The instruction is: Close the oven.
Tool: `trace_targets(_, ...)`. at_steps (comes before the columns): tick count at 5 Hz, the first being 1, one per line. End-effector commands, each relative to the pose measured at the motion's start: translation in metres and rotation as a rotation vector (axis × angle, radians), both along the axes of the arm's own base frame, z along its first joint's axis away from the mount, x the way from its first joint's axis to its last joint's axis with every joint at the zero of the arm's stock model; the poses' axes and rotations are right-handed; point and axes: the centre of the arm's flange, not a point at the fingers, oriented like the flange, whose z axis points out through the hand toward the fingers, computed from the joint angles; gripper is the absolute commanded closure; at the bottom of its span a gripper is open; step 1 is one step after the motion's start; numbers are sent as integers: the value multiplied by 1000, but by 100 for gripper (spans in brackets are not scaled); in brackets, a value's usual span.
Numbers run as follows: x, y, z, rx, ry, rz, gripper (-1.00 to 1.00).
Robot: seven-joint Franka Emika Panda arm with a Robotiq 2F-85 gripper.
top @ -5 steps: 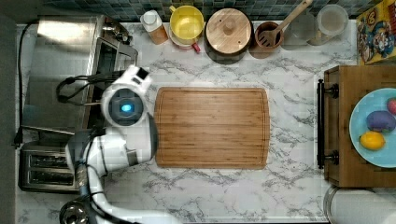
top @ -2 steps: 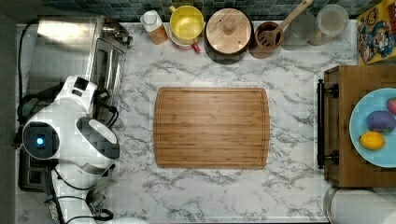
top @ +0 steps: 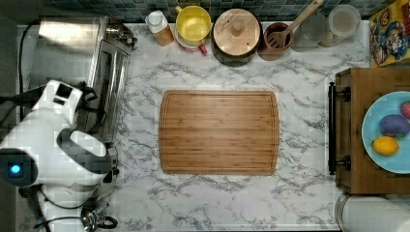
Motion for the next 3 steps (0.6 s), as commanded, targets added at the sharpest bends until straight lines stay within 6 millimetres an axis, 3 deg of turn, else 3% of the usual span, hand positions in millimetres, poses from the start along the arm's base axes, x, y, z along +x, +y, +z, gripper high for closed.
trace_targets(1, -66, 72, 240, 121, -346, 53, 100)
trace_targets(3, -66, 72, 240, 121, -346, 52, 100)
